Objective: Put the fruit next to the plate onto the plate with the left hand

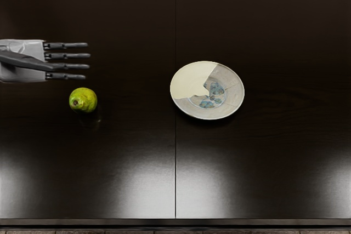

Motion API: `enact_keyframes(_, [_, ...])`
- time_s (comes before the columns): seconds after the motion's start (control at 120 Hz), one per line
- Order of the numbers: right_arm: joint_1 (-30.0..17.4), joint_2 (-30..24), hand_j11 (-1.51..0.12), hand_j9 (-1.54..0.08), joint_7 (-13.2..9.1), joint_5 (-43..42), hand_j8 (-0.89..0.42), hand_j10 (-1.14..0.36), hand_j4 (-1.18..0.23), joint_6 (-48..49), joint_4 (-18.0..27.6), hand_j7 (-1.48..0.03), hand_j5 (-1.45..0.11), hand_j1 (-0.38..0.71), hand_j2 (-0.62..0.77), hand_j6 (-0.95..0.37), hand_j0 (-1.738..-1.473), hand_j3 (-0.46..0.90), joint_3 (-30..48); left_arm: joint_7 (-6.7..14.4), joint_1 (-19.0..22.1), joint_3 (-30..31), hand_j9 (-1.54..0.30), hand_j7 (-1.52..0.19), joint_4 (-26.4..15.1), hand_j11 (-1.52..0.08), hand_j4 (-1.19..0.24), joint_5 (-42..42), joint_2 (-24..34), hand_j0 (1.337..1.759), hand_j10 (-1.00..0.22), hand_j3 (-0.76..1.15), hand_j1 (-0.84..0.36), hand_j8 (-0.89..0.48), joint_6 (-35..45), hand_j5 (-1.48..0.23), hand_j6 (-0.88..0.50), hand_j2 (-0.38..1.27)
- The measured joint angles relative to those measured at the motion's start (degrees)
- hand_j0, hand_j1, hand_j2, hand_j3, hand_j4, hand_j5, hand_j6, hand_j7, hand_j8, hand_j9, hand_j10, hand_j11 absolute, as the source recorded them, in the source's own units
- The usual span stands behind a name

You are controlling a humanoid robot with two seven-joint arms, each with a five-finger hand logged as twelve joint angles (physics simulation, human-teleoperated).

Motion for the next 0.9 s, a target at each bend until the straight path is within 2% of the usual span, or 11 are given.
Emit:
enact_keyframes(0.233, [0.0, 0.4, -0.04, -0.04, 0.0, -0.1, -0.03, -0.03, -0.03, 0.0, 0.0, -0.04, -0.04, -0.31, -0.01, -0.03, -1.658, 0.00, 0.0, 0.0, -0.6, 0.0, -0.32, -0.32, -0.7, -0.32, -0.24, -0.3, 0.3, 1.658, -0.24, 0.00, 0.05, -0.24, 0.0, -0.32, -0.24, 0.05])
enact_keyframes(0.467, [0.0, 0.4, -0.04, -0.04, 0.0, -0.1, -0.03, -0.03, -0.03, 0.0, 0.0, -0.04, -0.04, -0.31, -0.01, -0.03, -1.658, 0.00, 0.0, 0.0, -2.9, -2.6, -0.32, -0.32, -0.6, -0.32, -0.24, 6.5, -0.6, 1.658, -0.24, 0.00, 0.05, -0.24, 0.0, -0.32, -0.24, 0.05])
enact_keyframes(0.625, [0.0, 0.8, -0.04, -0.04, 0.0, -0.1, -0.03, -0.03, -0.03, 0.0, 0.0, -0.04, -0.04, -0.31, -0.01, -0.03, -1.658, 0.00, 0.0, 0.0, -5.1, -6.7, -0.32, -0.32, -1.5, -0.32, -0.24, 22.9, -3.8, 1.658, -0.25, 0.00, 0.05, -0.24, 0.0, -0.32, -0.24, 0.05])
enact_keyframes(0.767, [0.0, 0.9, -0.04, -0.04, 0.0, -0.1, -0.03, -0.03, -0.03, 0.0, 0.0, -0.04, -0.04, -0.31, -0.01, -0.03, -1.658, 0.00, 0.0, 0.0, -5.3, -8.1, -0.33, -0.33, -6.1, -0.33, -0.25, 41.8, -7.6, 1.658, -0.25, 0.00, 0.05, -0.25, 2.1, -0.33, -0.25, 0.05])
enact_keyframes(0.9, [0.0, 0.9, -0.04, -0.04, 0.0, -0.1, -0.03, -0.03, -0.03, 0.0, 0.0, -0.04, -0.04, -0.31, -0.01, -0.03, -1.658, 0.00, 0.0, 0.0, -4.9, -8.0, -0.33, -0.33, -10.8, -0.33, -0.25, 57.9, -9.1, 1.658, -0.25, 0.00, 0.05, -0.25, 10.4, -0.33, -0.25, 0.05])
